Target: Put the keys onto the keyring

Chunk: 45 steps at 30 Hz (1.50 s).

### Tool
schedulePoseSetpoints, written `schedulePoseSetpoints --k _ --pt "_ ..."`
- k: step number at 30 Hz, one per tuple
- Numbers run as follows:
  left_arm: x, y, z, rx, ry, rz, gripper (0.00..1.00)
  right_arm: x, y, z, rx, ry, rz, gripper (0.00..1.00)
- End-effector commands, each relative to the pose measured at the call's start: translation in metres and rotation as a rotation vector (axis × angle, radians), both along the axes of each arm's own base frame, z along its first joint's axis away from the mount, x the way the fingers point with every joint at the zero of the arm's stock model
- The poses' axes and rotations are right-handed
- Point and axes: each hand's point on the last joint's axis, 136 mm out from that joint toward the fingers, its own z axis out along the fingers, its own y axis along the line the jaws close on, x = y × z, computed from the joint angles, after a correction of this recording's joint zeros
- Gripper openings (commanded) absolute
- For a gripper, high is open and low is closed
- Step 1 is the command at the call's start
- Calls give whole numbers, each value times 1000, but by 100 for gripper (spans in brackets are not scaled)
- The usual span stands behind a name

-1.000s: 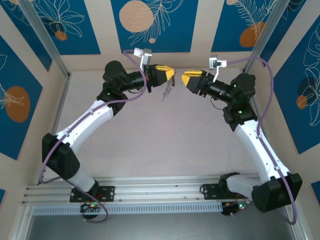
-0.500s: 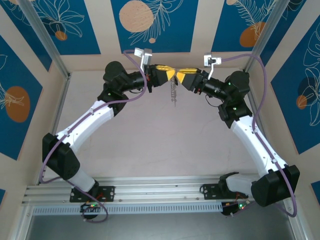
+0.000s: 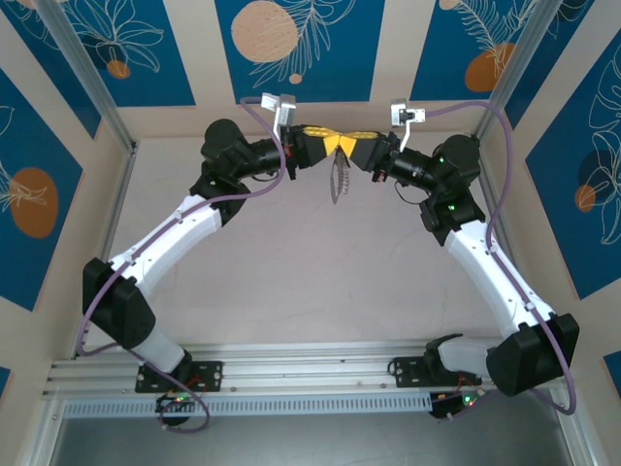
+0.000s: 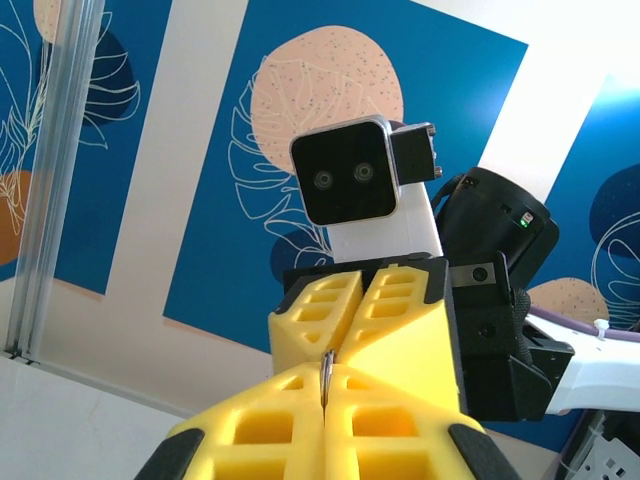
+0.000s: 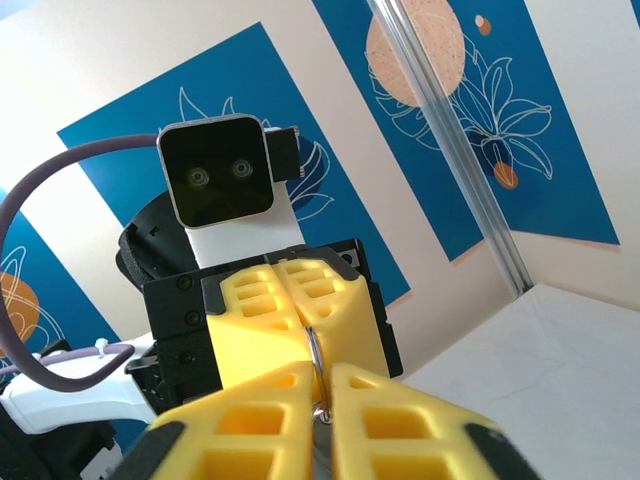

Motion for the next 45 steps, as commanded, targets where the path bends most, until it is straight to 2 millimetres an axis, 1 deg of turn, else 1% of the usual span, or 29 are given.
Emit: schedulePoseSetpoints --k 1,2,9,10,13,14,19,23,28,34,39,45 --pt "-12 -8 8 -15 -30 -51 0 -5 2 17 16 -52 16 1" --pt "-13 -9 8 -14 -31 -52 0 -5 3 18 16 -56 18 0" --pt "-10 -11 4 0 -25 -39 0 -3 -1 16 7 -56 -9 0" --pt "-9 -11 3 4 -24 -29 2 -2 -3 15 1 -54 -20 0" --pt "-6 -9 2 25 -34 1 15 1 -7 11 -21 -42 -37 0" --pt "-6 -8 1 36 -40 10 18 1 -9 9 -29 -39 -39 0" --pt "-6 -3 1 86 -75 42 27 2 -18 2 -78 -30 -47 0" --pt "-6 3 1 122 -103 49 31 1 -22 -4 -121 -20 -38 0" --pt "-9 8 -2 181 -130 30 34 -3 -22 -12 -170 -22 -10 0" --pt "-10 14 -9 261 -155 -15 35 -15 -19 -16 -240 -63 49 0" --pt "-15 18 -14 298 -158 -97 35 -22 -19 -18 -282 -93 80 0" --pt "-26 15 -15 316 -149 -210 35 -28 -15 -17 -290 -99 127 0"
